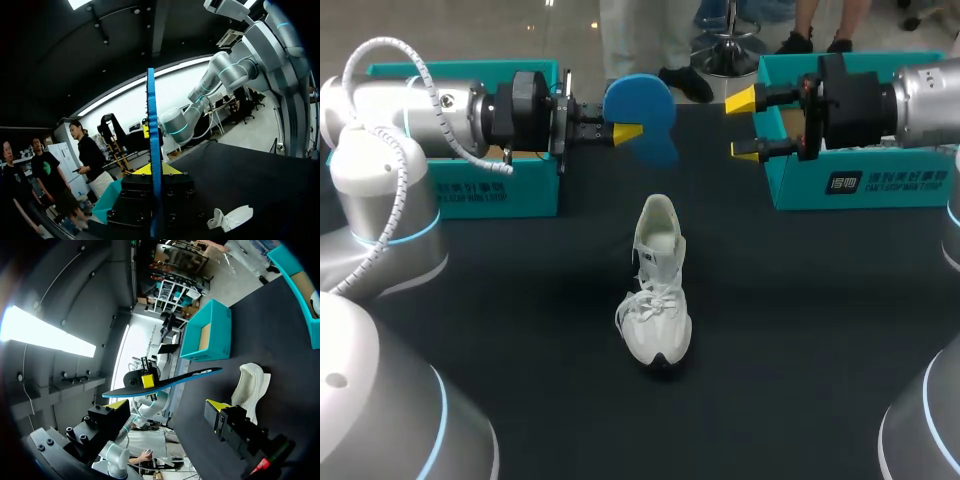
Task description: Take the shoe out of the shoebox, open the shoe tongue, remove and reinsert the insole, then place the shoe into the shoebox
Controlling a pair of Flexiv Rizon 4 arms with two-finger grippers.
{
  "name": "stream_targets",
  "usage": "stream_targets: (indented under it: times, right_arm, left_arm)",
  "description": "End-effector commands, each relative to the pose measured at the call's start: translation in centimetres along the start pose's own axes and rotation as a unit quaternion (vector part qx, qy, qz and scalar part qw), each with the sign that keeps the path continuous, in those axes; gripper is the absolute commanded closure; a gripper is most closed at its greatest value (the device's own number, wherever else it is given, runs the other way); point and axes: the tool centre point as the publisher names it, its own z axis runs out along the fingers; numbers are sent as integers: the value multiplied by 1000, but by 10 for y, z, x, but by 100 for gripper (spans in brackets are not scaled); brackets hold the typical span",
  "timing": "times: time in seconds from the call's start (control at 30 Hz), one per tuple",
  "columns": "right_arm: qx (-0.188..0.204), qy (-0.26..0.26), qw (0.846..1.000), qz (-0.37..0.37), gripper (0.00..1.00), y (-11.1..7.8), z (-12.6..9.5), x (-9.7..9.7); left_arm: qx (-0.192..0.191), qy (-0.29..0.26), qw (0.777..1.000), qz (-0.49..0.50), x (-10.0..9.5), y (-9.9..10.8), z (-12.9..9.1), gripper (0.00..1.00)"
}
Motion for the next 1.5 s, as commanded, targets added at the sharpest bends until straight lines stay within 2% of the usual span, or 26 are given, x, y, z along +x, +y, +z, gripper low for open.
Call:
stream_targets:
  times: [0.03, 0.17, 0.2, 0.23, 0.3, 0.47, 0.53, 0.73, 0.83, 0.9, 1.0, 1.07, 1.5]
  right_arm:
    - [0, -2, 1000, 1, 0, 1, 2, 0]
    - [0, -2, 1000, 1, 0, 1, 2, 0]
    - [0, -2, 1000, 1, 0, 1, 2, 0]
    - [0, -2, 1000, 1, 0, 1, 2, 0]
    - [0, -2, 1000, 1, 0, 1, 2, 0]
    - [0, -2, 1000, 1, 0, 1, 2, 0]
    - [0, -2, 1000, 1, 0, 1, 2, 0]
    - [0, -2, 1000, 1, 0, 1, 2, 0]
    - [0, -2, 1000, 1, 0, 1, 2, 0]
    - [0, -2, 1000, 1, 0, 1, 2, 0]
    - [0, -2, 1000, 1, 0, 1, 2, 0]
    - [0, -2, 1000, 1, 0, 1, 2, 0]
    - [0, -2, 1000, 1, 0, 1, 2, 0]
  left_arm:
    - [0, -1, 1000, 0, 0, 0, 1, 100]
    - [-9, -10, 993, 116, -5, 5, 1, 100]
    - [2, -14, 992, 122, -7, 6, 0, 100]
    - [-12, -17, 988, 152, -10, 6, 0, 100]
    - [-4, -11, 981, 193, -11, 8, -1, 100]
    - [-15, 7, 955, 297, -15, 15, -2, 100]
    - [-19, 11, 936, 351, -15, 18, -2, 100]
    - [-25, 12, 860, 509, -13, 26, 1, 100]
    - [-23, -2, 835, 550, -13, 25, 3, 100]
    - [-29, -4, 813, 581, -14, 26, 4, 100]
    - [-44, -11, 794, 606, -15, 29, 4, 100]
    - [-70, -11, 803, 592, -19, 31, 4, 100]
    - [-68, -19, 806, 587, -21, 31, 5, 100]
